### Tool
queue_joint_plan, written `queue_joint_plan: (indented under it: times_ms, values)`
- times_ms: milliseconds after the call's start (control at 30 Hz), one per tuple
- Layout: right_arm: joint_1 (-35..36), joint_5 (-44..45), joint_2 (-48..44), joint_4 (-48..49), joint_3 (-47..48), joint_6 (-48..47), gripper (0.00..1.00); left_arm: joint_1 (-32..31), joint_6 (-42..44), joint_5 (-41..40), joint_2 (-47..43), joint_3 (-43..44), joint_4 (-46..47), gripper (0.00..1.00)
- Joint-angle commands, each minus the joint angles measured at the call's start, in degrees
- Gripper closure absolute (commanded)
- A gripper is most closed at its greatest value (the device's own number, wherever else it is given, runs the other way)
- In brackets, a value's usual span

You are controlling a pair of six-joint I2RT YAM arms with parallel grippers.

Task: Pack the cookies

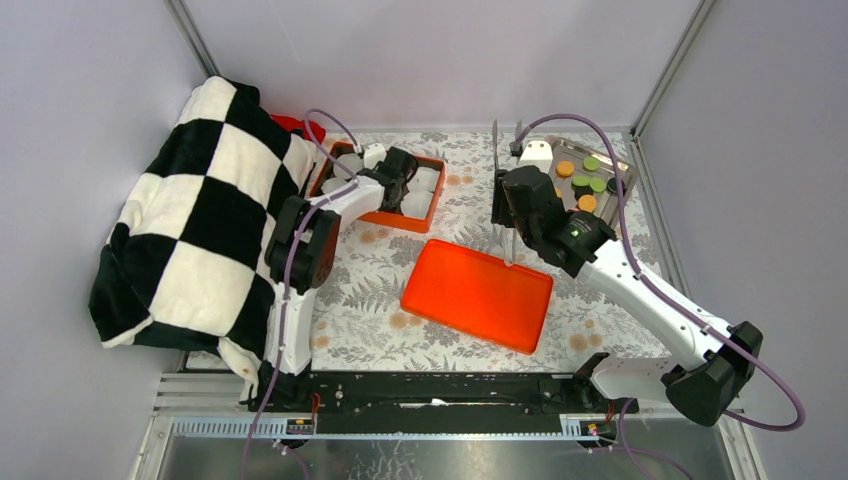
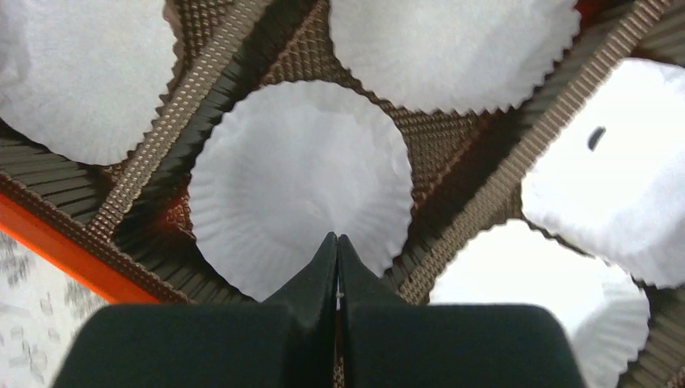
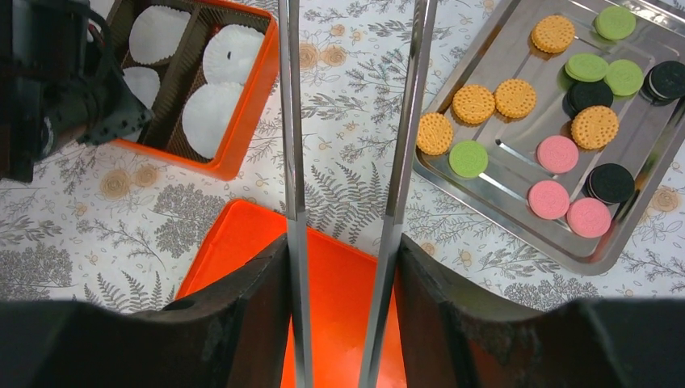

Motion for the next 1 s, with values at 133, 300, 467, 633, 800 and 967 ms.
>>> queue_joint_plan:
  times_ms: [133, 300, 467, 633, 800, 967]
  values:
    - [0.2, -1.1, -1.9, 1.2, -2.2, 1.9, 0.49, -9.9, -6.0, -0.6, -9.0, -13.2, -3.5, 1.0]
    - [0.1, -0.8, -2.2, 0.5, -4.3, 2.3, 0.49, -15.3, -9.3, 3.6, -11.9, -17.7, -3.8, 1.0]
    - [0.1, -0.3, -2.4, -0.5, -6.5, 3.1, 0.49, -21.1, -14.0, 5.4, -12.5, -20.0, -6.3, 1.0]
    - [-0.2, 0.1, -2.1, -0.8, -8.4, 3.4, 0.49, -26.4, -18.8, 5.2, -13.6, -21.2, -9.8, 1.0]
    - [-3.2, 0.8, 0.3, -2.8, -7.9, 3.8, 0.5, -28.0, -21.0, 0.0, -18.6, -20.5, -14.1, 1.0]
    - [-10.6, -3.9, 3.8, -2.4, -5.4, 2.7, 0.52, -27.4, -18.2, -6.6, -22.8, -13.3, -16.3, 0.95]
